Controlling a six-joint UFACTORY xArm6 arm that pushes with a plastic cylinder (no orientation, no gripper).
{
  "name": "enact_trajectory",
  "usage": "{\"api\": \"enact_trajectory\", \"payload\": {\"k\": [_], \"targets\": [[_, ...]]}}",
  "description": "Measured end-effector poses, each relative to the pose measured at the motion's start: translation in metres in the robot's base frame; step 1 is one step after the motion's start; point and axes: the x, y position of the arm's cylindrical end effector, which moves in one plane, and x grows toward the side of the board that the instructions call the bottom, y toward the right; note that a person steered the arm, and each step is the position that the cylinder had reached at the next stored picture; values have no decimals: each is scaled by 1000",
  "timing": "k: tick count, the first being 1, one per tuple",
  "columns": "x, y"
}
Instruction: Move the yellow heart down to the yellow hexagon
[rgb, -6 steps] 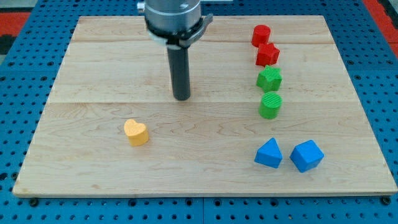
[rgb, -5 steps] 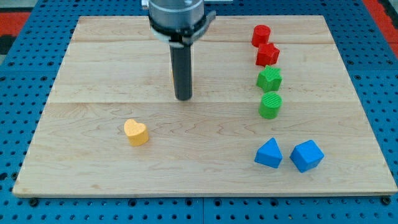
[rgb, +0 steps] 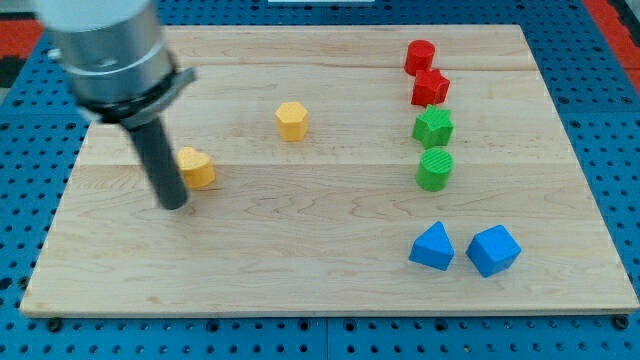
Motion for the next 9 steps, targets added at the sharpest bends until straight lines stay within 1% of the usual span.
{"api": "enact_trajectory", "payload": {"k": [1,2,3,4,5,7,8,9], "targets": [[-28,-25],[-56,2],[-51,50],[-45,71],[-35,81],[-44,124],[-43,117],[34,117]]}}
